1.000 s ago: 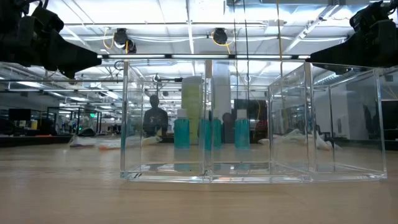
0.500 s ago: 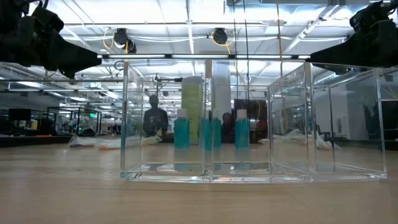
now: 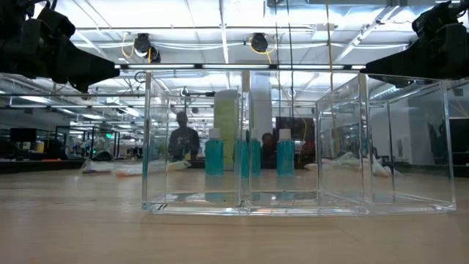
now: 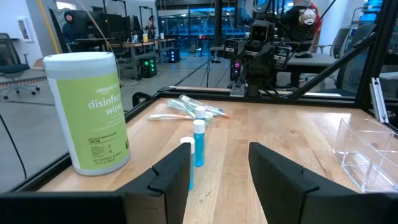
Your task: Pick & Place toothbrushing station
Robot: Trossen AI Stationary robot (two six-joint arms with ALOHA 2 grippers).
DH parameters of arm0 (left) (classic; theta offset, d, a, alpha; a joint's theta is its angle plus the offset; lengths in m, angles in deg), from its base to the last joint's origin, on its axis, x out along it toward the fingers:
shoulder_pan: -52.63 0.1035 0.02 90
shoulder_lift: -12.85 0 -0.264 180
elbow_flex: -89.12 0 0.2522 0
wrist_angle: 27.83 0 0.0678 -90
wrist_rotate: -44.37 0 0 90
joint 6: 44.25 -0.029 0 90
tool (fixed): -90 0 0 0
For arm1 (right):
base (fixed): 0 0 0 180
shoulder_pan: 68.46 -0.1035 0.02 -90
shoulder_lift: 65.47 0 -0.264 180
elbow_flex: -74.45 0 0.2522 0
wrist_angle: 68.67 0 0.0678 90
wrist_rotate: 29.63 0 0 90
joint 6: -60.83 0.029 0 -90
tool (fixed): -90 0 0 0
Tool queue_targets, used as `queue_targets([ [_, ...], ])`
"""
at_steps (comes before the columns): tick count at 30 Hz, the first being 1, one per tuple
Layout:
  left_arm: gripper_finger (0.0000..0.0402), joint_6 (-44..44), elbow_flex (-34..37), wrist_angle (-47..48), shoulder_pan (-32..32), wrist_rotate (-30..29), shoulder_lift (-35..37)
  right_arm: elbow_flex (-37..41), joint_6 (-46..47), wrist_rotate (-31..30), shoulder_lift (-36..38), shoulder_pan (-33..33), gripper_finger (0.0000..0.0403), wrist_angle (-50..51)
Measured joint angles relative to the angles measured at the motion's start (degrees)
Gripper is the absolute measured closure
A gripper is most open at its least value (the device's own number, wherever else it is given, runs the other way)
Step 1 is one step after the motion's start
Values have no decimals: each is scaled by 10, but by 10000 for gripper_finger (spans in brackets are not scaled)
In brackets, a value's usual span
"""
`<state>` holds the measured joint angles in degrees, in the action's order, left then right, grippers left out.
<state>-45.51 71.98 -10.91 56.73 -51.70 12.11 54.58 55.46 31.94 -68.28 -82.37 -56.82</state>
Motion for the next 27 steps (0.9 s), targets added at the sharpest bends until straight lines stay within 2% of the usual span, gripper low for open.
queue_targets([
  [21,236,0,0,0,0,0,0,1,1,0,0,0,220,-60],
  [27,236,0,0,0,0,0,0,1,1,1,0,0,220,-121],
])
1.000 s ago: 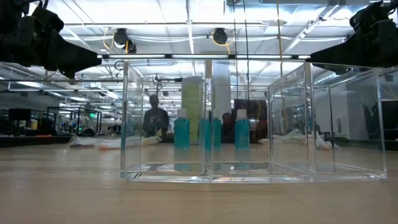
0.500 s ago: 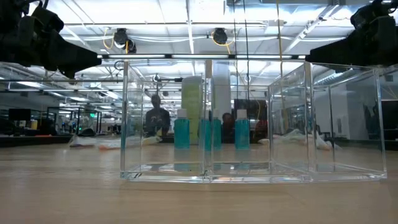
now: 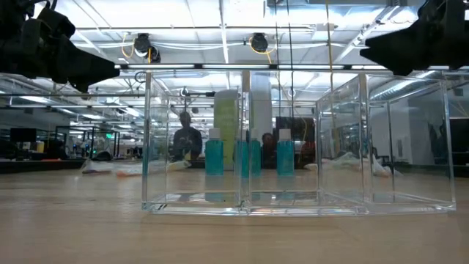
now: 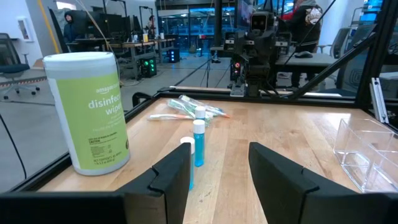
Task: Pick & Place toothbrushing station
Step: Put the blue toothbrush into the transparent organizer
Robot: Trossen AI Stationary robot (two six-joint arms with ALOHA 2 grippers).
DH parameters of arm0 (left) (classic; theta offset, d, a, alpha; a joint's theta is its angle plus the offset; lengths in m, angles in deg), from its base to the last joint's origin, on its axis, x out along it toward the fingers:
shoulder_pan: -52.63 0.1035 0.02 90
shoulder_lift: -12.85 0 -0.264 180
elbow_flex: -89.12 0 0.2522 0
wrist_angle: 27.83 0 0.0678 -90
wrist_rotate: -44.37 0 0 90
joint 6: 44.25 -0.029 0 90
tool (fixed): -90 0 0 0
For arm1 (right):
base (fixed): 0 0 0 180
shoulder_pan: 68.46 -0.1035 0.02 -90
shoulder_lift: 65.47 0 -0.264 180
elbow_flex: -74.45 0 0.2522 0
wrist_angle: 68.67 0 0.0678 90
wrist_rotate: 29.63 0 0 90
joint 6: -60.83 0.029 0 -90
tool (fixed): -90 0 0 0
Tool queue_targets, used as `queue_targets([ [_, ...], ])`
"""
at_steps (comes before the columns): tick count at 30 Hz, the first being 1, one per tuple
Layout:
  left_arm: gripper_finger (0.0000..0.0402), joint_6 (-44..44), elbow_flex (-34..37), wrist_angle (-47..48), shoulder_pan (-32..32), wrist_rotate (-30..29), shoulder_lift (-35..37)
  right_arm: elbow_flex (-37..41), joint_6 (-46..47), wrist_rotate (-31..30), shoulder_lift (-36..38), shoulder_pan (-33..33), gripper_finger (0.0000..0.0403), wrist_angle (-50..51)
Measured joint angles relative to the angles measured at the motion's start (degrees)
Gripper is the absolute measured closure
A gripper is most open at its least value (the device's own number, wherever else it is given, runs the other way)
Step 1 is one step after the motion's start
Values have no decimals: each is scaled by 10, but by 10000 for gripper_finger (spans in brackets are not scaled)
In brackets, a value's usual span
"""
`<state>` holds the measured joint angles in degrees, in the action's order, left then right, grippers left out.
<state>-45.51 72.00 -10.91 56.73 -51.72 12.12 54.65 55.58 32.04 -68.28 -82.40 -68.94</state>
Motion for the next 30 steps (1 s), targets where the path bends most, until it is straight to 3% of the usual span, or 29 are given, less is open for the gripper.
queue_targets([
  [9,236,0,0,0,0,0,0,0,-15,-2,-3,1,220,-86],
  [16,236,0,0,0,0,0,0,3,-17,-7,-36,1,220,-24],
  [24,236,0,0,0,0,0,0,26,43,-175,-111,1,206,-54],
  [30,236,0,0,0,0,0,0,-34,56,-215,-196,1,161,-52],
])
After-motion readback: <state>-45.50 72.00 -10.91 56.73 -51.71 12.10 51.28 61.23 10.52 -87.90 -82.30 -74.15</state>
